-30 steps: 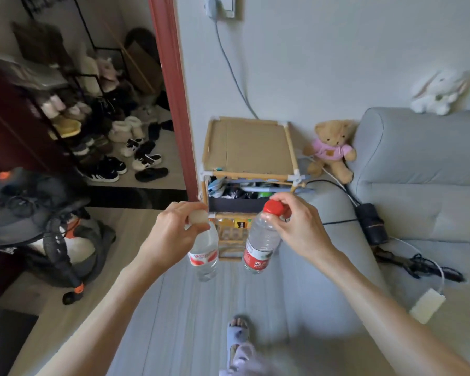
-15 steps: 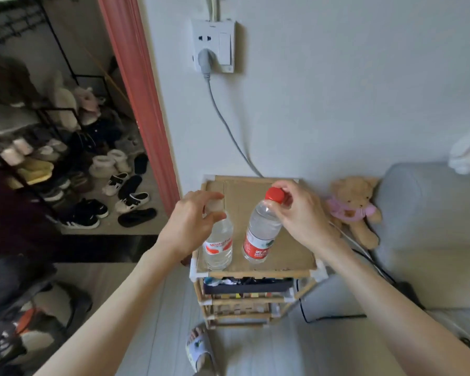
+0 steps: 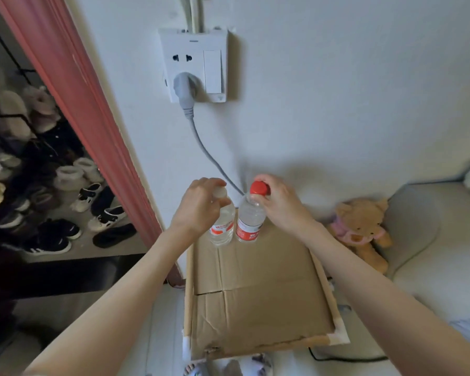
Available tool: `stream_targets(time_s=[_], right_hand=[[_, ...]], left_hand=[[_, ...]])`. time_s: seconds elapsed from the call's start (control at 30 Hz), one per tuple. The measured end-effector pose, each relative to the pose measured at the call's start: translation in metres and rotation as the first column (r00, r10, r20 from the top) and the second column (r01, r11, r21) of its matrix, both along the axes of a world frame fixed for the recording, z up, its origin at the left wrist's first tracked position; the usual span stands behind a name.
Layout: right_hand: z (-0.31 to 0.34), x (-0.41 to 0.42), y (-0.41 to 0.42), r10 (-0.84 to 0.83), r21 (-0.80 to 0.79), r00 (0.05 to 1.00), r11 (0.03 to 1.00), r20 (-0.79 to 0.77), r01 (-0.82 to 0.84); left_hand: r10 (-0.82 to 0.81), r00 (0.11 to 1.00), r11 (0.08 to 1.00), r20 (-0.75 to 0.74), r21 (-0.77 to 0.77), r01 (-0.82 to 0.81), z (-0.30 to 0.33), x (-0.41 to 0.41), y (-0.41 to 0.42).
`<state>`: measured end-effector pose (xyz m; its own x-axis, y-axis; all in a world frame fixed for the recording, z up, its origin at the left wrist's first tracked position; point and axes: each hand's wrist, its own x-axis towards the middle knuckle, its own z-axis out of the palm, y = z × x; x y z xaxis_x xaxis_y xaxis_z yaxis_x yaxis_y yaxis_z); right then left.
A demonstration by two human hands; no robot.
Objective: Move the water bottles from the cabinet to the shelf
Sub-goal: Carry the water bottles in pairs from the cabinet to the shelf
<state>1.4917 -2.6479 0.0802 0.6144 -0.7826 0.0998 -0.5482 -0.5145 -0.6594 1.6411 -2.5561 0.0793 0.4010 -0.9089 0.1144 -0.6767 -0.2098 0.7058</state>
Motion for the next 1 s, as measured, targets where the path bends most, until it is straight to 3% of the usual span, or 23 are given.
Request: stream_targets(time_s=[0.2, 0.33, 0.43, 0.5, 0.63, 0.7, 0.77, 0.87, 0.93, 1.0], right_hand=[[0.002, 0.011, -0.035, 0.166, 0.01, 0.983, 0.986, -0.073, -0.166], [0.007, 0.01, -0.048, 0.188, 0.089, 0.98, 0.977, 0.061, -0.193], [0.004, 0.017, -0.048, 0.216, 0.076, 0.976, 0.973, 0.021, -0.217], [0.003, 0.028, -0.049, 0.171, 0.017, 0.985, 0.985, -0.019, -0.17], [-0.003, 0.041, -0.049, -0.08, -0.095, 0.992, 0.993, -0.102, 0.07], [-0.008, 0.039, -0.051, -0.082, -0.094, 0.992, 0.993, -0.098, 0.073], [-0.008, 0.034, -0.055, 0.023, -0.079, 0.995, 0.996, -0.102, -0.031], [-0.007, 0.025, -0.062, 0.204, -0.016, 0.975, 0.978, -0.084, -0.206], [-0.008, 0.02, -0.067, 0.212, 0.043, 0.977, 0.976, -0.016, -0.211], [-0.012, 0.019, -0.066, 0.161, 0.074, 0.986, 0.984, 0.036, -0.163]], left_hand=[[0.098, 0.995, 0.995, 0.011, 0.019, -0.098, -0.002, 0.008, -0.036], [-0.038, 0.999, 0.997, -0.023, 0.068, 0.039, 0.0, 0.015, -0.036], [-0.114, 0.991, 0.991, -0.065, 0.064, 0.118, 0.001, 0.02, -0.029], [-0.079, 0.994, 0.995, -0.069, 0.055, 0.083, 0.001, 0.022, -0.029], [0.062, 0.998, 0.998, -0.011, 0.029, -0.062, -0.002, 0.018, -0.033], [0.082, 0.996, 0.997, -0.026, 0.007, -0.082, -0.004, 0.015, -0.032], [0.049, 0.996, 0.999, -0.071, 0.002, -0.049, -0.004, 0.014, -0.031], [-0.136, 0.98, 0.989, -0.149, 0.036, 0.142, -0.004, 0.017, -0.025], [-0.221, 0.965, 0.972, -0.141, 0.047, 0.229, -0.005, 0.019, -0.023], [-0.187, 0.976, 0.981, -0.109, 0.041, 0.192, -0.007, 0.02, -0.025]])
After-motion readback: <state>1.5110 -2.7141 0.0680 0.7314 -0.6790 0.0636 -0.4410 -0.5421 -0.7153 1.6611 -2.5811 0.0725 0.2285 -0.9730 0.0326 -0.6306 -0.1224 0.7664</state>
